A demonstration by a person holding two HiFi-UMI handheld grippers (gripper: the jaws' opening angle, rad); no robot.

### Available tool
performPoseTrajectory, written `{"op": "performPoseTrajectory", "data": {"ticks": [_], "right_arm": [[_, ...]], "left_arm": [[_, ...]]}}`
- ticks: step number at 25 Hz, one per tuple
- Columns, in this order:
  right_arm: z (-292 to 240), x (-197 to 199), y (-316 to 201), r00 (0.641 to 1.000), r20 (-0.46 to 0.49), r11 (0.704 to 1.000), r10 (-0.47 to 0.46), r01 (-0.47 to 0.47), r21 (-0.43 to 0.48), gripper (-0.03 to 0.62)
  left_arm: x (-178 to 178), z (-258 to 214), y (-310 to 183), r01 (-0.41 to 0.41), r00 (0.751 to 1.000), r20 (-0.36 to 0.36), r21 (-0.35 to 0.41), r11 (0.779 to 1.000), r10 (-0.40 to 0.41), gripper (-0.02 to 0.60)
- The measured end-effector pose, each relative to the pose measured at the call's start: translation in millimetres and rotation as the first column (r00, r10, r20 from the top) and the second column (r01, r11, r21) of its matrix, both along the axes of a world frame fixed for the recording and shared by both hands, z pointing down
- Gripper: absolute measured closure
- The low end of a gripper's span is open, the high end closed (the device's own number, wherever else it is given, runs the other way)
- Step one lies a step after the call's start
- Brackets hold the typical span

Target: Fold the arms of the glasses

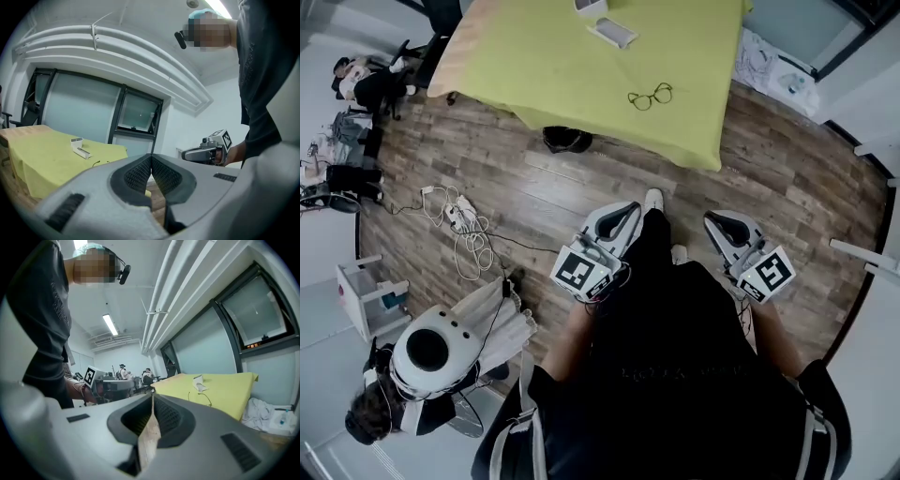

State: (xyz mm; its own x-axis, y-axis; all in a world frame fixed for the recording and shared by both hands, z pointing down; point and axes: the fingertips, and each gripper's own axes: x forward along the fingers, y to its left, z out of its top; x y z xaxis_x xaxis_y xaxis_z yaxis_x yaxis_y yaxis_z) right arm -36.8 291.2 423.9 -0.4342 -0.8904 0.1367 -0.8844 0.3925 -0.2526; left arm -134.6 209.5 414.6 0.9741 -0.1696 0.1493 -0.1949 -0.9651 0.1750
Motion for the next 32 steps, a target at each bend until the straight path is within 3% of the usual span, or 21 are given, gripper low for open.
{"op": "performPoseTrajectory", "data": {"ticks": [4,10,22,27,32], "right_arm": [[1.3,11.3,-42.6,1.0,-0.023,1.0,-0.014,0.014,-0.018,0.563],[5.7,36.7,-101.5,0.999,-0.054,0.998,0.006,-0.01,-0.07,0.563],[6.2,62.4,-181.3,0.997,0.017,0.994,0.071,-0.069,-0.083,0.563],[6.4,68.9,-191.2,0.997,0.018,0.994,0.081,-0.08,-0.081,0.563],[14.4,88.1,-200.8,0.997,0.027,0.994,0.067,-0.064,-0.083,0.563]], "left_arm": [[12.5,1.3,-39.5,-0.005,1.0,-0.004,-0.018,1.0,0.005,0.563],[28.6,-9.1,-106.4,0.012,0.997,-0.076,-0.055,0.998,-0.016,0.563],[47.2,12.9,-187.9,-0.028,0.999,-0.037,-0.074,0.997,0.025,0.563],[56.5,14.8,-198.6,-0.039,0.999,-0.02,-0.079,0.996,0.037,0.563],[80.0,16.5,-197.8,-0.061,0.998,0.026,-0.033,0.998,0.062,0.563]]}}
